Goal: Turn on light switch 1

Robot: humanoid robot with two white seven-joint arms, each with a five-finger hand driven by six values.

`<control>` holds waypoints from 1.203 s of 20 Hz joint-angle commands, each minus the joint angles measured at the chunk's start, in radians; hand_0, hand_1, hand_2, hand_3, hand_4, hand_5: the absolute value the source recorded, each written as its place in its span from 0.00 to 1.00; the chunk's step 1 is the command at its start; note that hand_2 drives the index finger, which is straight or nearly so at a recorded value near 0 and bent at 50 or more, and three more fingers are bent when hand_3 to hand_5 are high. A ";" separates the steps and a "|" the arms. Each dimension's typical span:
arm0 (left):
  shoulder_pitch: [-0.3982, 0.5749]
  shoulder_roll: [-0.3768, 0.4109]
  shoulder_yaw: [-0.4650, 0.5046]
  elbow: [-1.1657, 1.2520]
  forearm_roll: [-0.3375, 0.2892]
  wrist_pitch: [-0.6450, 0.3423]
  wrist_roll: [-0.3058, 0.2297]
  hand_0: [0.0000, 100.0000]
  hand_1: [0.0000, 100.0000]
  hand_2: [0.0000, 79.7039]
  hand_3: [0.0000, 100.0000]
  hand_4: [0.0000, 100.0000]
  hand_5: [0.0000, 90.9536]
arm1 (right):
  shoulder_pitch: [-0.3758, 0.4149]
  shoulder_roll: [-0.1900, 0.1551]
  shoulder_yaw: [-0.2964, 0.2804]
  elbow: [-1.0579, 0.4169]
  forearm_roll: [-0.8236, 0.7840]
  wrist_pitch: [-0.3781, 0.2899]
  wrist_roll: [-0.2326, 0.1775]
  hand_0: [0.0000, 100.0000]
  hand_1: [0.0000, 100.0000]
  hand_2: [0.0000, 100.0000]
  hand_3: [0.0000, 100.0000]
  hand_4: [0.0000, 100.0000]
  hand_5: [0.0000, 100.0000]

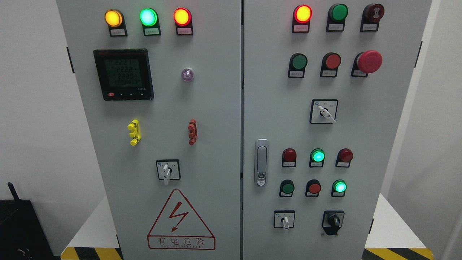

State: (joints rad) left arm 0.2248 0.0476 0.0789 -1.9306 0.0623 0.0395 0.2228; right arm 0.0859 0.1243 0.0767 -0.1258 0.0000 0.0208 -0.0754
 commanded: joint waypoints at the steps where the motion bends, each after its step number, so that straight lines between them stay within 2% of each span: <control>1: -0.094 -0.037 -0.113 -0.116 -0.035 0.042 0.015 0.00 0.75 0.56 0.82 0.87 0.86 | 0.000 0.000 0.000 0.000 -0.025 0.001 0.000 0.00 0.00 0.00 0.00 0.00 0.00; 10: -0.211 -0.098 -0.128 -0.114 -0.035 0.174 0.013 0.00 0.79 0.65 0.87 0.89 0.87 | 0.000 0.000 0.000 0.000 -0.025 0.001 0.000 0.00 0.00 0.00 0.00 0.00 0.00; 18: -0.229 -0.133 -0.134 -0.113 -0.050 0.214 0.012 0.00 0.77 0.71 0.90 0.91 0.91 | 0.000 0.000 0.000 0.000 -0.025 -0.001 0.000 0.00 0.00 0.00 0.00 0.00 0.00; 24: -0.251 -0.153 -0.140 -0.110 -0.111 0.255 0.010 0.00 0.74 0.70 0.91 0.91 0.91 | 0.000 0.000 0.000 0.000 -0.025 0.001 0.000 0.00 0.00 0.00 0.00 0.00 0.00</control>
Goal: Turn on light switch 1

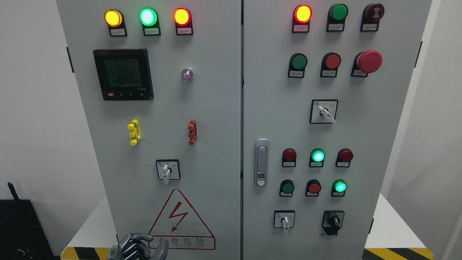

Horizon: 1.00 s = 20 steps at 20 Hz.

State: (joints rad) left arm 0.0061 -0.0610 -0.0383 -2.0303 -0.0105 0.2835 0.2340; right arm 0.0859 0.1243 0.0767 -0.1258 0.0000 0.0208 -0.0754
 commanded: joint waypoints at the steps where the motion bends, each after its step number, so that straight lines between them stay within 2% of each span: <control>1: -0.034 -0.045 -0.023 -0.010 -0.049 0.011 -0.001 0.00 0.74 0.70 0.91 0.91 0.91 | 0.000 0.000 0.000 0.000 -0.025 0.001 0.000 0.00 0.00 0.00 0.00 0.00 0.00; 13: -0.106 -0.052 -0.014 -0.010 -0.062 0.063 0.004 0.04 0.74 0.62 0.88 0.90 0.92 | 0.000 0.000 0.000 0.000 -0.025 0.001 0.000 0.00 0.00 0.00 0.00 0.00 0.00; 20: -0.150 -0.056 -0.008 -0.007 -0.066 0.109 0.004 0.05 0.74 0.62 0.87 0.90 0.92 | 0.000 0.000 0.000 0.000 -0.025 0.001 0.000 0.00 0.00 0.00 0.00 0.00 0.00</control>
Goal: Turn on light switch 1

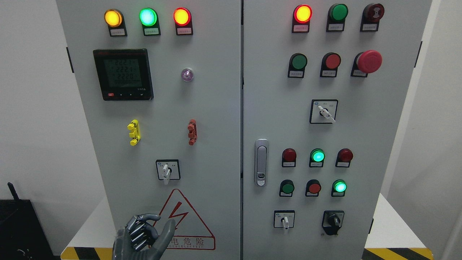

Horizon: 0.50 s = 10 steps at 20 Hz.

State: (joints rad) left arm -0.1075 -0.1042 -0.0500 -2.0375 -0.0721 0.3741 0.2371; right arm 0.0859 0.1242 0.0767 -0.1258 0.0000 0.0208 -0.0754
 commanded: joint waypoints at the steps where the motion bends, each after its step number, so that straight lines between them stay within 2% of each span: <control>1: -0.041 -0.012 0.004 0.002 -0.005 0.020 0.001 0.05 0.74 0.62 0.87 0.90 0.91 | 0.000 0.000 0.000 0.000 -0.025 0.001 0.000 0.00 0.00 0.00 0.00 0.00 0.00; 10: -0.067 -0.019 0.009 0.003 -0.026 0.045 0.001 0.11 0.75 0.63 0.86 0.90 0.91 | 0.000 0.000 0.000 0.000 -0.025 0.001 0.000 0.00 0.00 0.00 0.00 0.00 0.00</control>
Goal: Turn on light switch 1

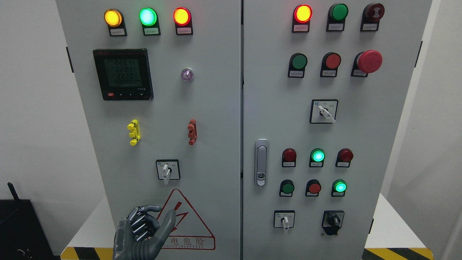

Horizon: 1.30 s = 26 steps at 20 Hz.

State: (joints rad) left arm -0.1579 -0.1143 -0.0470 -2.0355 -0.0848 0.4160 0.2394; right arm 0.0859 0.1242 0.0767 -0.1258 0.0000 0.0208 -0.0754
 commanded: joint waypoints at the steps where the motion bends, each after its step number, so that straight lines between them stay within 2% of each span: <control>1: -0.017 -0.008 0.009 0.001 -0.013 0.003 -0.002 0.15 0.77 0.63 0.86 0.90 0.91 | 0.000 0.000 0.000 0.000 -0.025 0.001 0.000 0.00 0.00 0.00 0.00 0.00 0.00; 5: -0.029 -0.008 0.015 0.001 -0.015 0.004 -0.002 0.25 0.80 0.62 0.86 0.90 0.91 | 0.000 0.000 0.000 0.000 -0.025 0.001 0.000 0.00 0.00 0.00 0.00 0.00 0.00; 11: -0.049 -0.008 0.026 0.001 -0.015 0.030 -0.002 0.27 0.79 0.62 0.86 0.90 0.92 | 0.000 0.000 0.000 0.000 -0.025 0.001 0.000 0.00 0.00 0.00 0.00 0.00 0.00; 22: -0.086 -0.015 0.026 0.009 -0.015 0.056 -0.002 0.20 0.74 0.62 0.85 0.90 0.92 | 0.000 0.000 0.000 0.000 -0.025 0.001 0.000 0.00 0.00 0.00 0.00 0.00 0.00; 26: -0.104 -0.016 0.026 0.011 -0.015 0.093 -0.002 0.17 0.73 0.63 0.86 0.90 0.92 | 0.000 0.000 0.000 0.000 -0.025 0.001 0.000 0.00 0.00 0.00 0.00 0.00 0.00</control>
State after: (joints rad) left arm -0.2429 -0.1261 -0.0052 -2.0294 -0.0989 0.4940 0.2385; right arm 0.0859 0.1243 0.0767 -0.1258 0.0000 0.0209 -0.0755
